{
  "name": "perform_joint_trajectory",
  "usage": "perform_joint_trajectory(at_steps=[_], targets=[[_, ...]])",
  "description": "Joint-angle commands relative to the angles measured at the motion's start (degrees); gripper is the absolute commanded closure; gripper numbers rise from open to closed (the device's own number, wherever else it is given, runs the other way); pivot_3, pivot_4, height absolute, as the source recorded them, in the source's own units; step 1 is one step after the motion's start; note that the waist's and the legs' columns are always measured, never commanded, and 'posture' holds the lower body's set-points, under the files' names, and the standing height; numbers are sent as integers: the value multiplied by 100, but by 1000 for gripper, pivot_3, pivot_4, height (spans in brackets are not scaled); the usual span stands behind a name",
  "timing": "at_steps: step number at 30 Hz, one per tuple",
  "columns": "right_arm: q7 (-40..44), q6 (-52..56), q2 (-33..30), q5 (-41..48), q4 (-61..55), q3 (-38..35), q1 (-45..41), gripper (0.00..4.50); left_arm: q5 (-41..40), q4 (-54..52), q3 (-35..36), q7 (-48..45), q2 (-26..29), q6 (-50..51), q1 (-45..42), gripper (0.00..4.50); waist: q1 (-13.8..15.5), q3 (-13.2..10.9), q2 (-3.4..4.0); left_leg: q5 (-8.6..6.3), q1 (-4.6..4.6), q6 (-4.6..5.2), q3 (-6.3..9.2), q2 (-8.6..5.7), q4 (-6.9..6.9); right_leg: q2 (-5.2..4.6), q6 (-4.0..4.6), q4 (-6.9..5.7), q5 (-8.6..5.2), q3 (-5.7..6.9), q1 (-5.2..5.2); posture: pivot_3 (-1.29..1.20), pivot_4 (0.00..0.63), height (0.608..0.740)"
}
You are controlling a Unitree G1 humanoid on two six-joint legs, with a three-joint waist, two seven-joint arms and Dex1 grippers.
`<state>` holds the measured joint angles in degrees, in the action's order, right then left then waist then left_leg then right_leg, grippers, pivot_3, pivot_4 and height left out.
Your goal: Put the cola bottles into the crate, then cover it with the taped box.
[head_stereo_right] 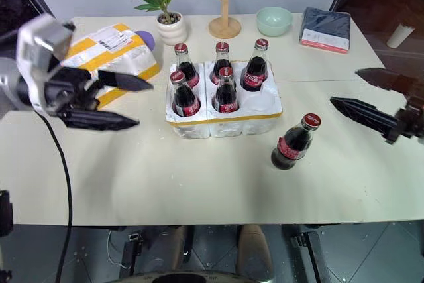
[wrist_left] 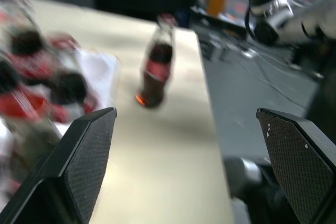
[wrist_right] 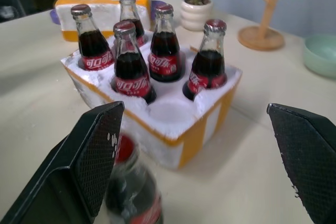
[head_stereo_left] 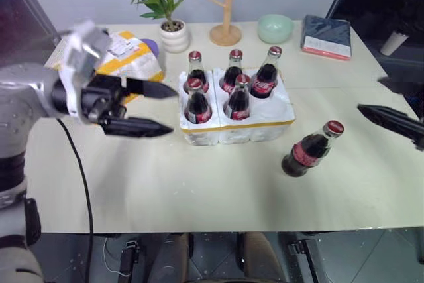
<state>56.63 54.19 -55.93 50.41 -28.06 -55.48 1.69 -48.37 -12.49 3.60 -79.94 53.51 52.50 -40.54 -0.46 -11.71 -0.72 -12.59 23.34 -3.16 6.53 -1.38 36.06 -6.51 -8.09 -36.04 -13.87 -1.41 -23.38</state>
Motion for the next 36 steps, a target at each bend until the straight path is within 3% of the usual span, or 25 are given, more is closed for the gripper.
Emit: perform_joint_trajectory(at_steps=[1,6,11,23,36], targets=[[-330,58,658,183,-970,-701,851,0,315,-60,-314,-107,-135,-472,-19,27,10,0,-1,0,2,0,0,0,-1,0,0,3,0,0,0,0,150,739],[-1106,-235,1901,507,-1899,-574,1903,0,666,134,-733,-65,-536,-838,-223,27,-25,1,1,0,2,0,0,0,1,0,14,3,-8,-2,1,0,150,739],[-1868,-641,2610,317,-2184,361,2154,0,795,262,-922,-7,-892,-963,-402,27,-31,4,5,0,-2,0,-1,3,-1,1,22,3,-12,-3,-1,0,150,739],[-2157,-1564,2653,-363,-1320,2109,1861,0,969,312,-995,85,-1199,-1029,-533,27,-26,4,6,0,0,0,-1,2,-1,1,23,5,-13,-3,0,0,150,739],[-2115,-2015,2578,-785,-233,3050,971,0,967,280,-973,187,-1252,-996,-596,27,-25,5,8,0,0,0,2,2,-3,2,22,2,-12,-2,-3,0,150,739]])
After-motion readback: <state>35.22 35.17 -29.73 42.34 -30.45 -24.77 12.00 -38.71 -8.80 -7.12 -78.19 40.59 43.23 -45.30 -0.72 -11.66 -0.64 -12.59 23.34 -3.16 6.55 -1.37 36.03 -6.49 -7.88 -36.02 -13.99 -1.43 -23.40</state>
